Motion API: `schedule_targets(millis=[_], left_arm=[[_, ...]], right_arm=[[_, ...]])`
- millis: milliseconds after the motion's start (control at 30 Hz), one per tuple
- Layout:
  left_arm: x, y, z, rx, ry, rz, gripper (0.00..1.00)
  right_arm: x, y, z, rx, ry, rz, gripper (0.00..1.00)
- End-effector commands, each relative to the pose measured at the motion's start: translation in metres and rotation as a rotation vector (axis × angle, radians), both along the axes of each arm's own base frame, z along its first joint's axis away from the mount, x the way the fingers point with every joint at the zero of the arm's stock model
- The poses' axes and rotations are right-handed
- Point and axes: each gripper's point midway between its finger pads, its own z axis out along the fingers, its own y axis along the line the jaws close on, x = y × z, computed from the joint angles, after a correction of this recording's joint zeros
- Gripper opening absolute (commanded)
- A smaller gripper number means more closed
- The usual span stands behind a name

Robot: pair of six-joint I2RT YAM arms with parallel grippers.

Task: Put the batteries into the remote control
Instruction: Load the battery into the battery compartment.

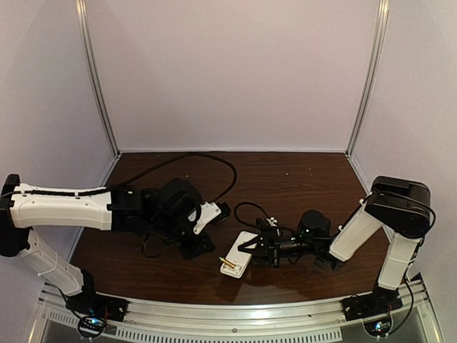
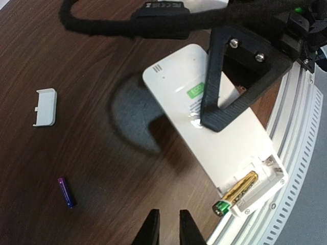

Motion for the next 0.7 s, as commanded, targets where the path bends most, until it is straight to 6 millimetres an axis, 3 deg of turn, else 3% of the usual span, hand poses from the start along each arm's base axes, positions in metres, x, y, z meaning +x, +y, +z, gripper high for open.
schedule_targets(millis=[0, 667], left_arm=[[-0.005, -0.022, 0.007, -0.029, -0.009, -0.03, 0.16], [-0.02, -0.047, -0.009, 0.086, -0.012, -0.07, 0.12]], right_arm=[[-0.003, -0.004, 0.089, 0.321, -0.24, -0.005, 0.0], [-0.001, -0.006, 0.09, 0.333, -0.234, -0.015, 0.0]])
